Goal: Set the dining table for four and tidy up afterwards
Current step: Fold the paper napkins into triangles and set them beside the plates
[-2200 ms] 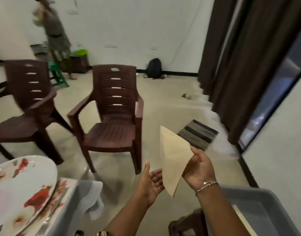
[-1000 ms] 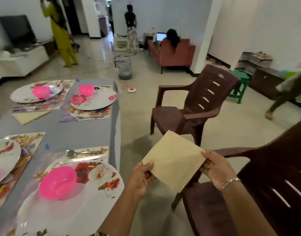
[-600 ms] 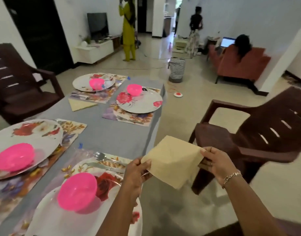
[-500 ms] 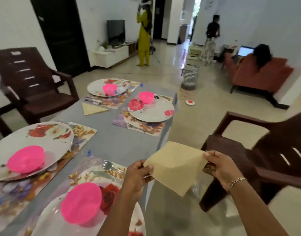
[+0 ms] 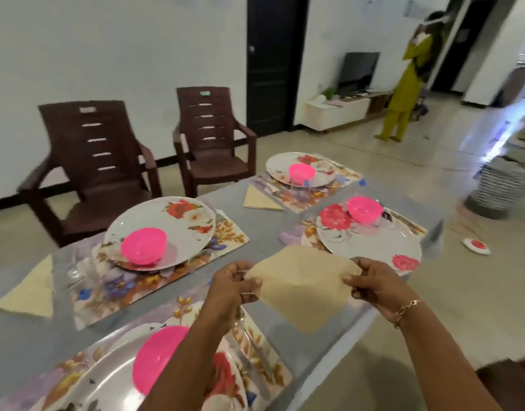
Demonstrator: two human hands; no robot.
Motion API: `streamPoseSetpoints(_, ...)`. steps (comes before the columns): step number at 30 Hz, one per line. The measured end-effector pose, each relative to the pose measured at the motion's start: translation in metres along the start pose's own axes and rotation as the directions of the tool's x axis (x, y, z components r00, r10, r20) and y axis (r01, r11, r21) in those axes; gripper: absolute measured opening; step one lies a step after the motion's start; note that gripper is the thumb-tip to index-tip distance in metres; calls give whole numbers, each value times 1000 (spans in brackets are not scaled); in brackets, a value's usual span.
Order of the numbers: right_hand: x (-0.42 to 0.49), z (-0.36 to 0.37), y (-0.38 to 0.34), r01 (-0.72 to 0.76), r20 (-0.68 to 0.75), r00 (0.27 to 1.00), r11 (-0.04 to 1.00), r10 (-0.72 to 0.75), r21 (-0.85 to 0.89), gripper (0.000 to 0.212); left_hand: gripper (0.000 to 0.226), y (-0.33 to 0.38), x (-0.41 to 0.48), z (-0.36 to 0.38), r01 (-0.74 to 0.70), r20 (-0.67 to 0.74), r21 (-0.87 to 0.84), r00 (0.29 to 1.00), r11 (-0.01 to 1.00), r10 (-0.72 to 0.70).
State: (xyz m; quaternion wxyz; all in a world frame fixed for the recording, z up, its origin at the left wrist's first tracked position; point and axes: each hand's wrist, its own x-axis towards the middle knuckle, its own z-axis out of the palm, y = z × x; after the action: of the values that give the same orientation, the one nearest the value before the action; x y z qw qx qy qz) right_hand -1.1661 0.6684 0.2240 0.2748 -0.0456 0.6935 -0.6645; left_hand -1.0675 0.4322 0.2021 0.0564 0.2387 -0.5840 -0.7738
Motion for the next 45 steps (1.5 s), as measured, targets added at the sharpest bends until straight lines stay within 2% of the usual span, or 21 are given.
streamPoseSetpoints(3, 42, -7, -18, 42, 119, 992, 997, -33, -68, 39, 30, 9, 5, 4, -85, -150, 13, 985, 996, 86)
streamPoseSetpoints(7, 81, -11, -36, 187, 211, 964, 976, -161, -111, 53, 24, 17, 9, 13, -151, -237, 72, 957, 986, 164)
streamPoseSetpoints(12, 111, -12, -49, 299, 311, 917, 946, -249, -124, 31, 23, 20, 10, 23, -186, -313, 108, 926, 977, 211)
streamPoseSetpoints(17, 130, -7, -57, 371, 362, 884, 916, -296, -156, 22, 26, 11, 7, 27, -215, -385, 124, 889, 969, 247)
streamPoseSetpoints(27, 142, -13, -59, 502, 395, 832, 831, -389, -240, 32, 26, 0, 6, 34, -213, -454, 137, 854, 967, 253)
streamPoseSetpoints(31, 142, -14, -64, 564, 397, 812, 752, -429, -341, 33, 24, -2, 8, 36, -207, -478, 139, 843, 968, 249)
streamPoseSetpoints(35, 136, -8, -73, 636, 392, 771, 653, -503, -412, 27, 23, -7, 8, 39, -164, -556, 77, 812, 983, 179)
streamPoseSetpoints(39, 126, 3, -90, 673, 435, 735, 644, -521, -364, 18, 20, -14, 8, 39, -85, -573, 36, 814, 996, 90)
streamPoseSetpoints(41, 120, 11, -101, 702, 488, 705, 601, -514, -381, 15, 14, -16, 8, 41, -47, -580, 68, 811, 997, 78)
streamPoseSetpoints(43, 114, 19, -112, 736, 538, 673, 532, -508, -419, 12, 15, -9, 7, 47, -86, -585, 179, 791, 980, 176)
streamPoseSetpoints(45, 108, 27, -120, 767, 587, 640, 451, -496, -456, 8, 22, 6, 6, 58, -185, -534, 295, 782, 938, 322)
